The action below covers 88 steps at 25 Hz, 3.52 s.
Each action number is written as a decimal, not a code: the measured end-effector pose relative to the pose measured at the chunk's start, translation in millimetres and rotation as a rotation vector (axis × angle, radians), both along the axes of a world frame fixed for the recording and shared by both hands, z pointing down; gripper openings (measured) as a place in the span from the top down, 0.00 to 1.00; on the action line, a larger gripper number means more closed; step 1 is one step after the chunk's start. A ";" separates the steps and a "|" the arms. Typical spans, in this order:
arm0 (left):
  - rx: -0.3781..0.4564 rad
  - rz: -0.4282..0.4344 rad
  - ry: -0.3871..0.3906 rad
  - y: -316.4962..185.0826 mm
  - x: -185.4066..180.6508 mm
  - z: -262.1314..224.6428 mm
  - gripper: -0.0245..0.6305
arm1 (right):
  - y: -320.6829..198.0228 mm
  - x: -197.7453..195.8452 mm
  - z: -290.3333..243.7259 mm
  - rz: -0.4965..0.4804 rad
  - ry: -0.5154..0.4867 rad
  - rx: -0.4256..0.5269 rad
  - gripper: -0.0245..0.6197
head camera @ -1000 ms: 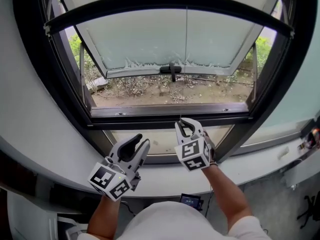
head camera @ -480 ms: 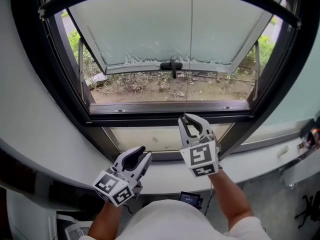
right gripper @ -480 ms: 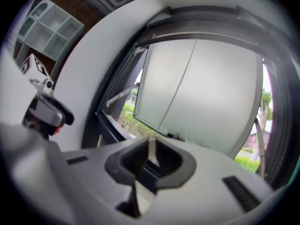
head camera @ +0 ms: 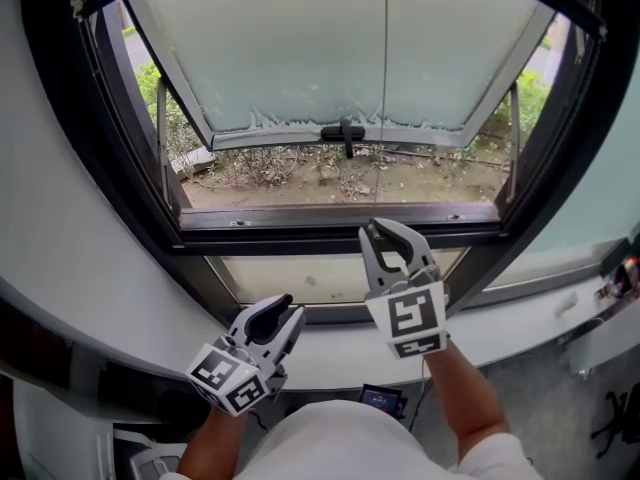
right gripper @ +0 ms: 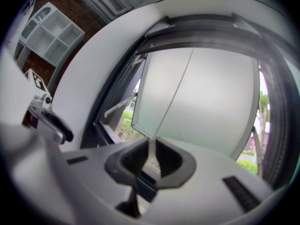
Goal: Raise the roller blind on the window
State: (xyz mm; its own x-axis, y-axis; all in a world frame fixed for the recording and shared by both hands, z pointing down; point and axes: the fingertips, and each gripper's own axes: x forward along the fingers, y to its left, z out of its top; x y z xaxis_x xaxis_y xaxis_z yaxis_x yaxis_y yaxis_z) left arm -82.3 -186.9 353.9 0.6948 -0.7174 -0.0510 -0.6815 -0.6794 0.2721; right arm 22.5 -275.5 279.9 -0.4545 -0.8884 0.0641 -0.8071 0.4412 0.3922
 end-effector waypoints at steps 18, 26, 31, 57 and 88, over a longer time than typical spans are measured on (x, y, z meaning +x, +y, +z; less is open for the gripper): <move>-0.008 0.006 0.011 2.9 3.5 -0.8 0.78 | 7.6 1.3 -64.2 -0.017 -0.045 0.139 0.87; -0.009 0.007 0.007 4.9 4.2 -2.7 0.78 | 8.4 4.1 -87.2 -0.021 -0.066 0.178 0.87; -0.013 0.012 0.010 8.0 4.9 -1.5 0.78 | 10.4 4.2 -100.7 -0.021 -0.062 0.206 0.87; -0.013 0.041 0.000 13.3 11.3 -3.2 0.78 | 23.2 10.3 -172.8 -0.010 -0.087 0.361 0.87; -0.039 0.053 -0.001 18.4 17.2 7.0 0.78 | 35.9 24.4 -207.1 0.043 -0.049 0.523 0.87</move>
State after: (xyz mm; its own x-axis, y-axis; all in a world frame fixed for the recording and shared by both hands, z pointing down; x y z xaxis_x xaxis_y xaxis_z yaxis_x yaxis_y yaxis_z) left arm -65.2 -168.5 360.9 0.7318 -0.6811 -0.0233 -0.6451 -0.7033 0.2988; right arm 46.9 -239.6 72.8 -0.4084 -0.8140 -0.4130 -0.8431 0.1630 0.5124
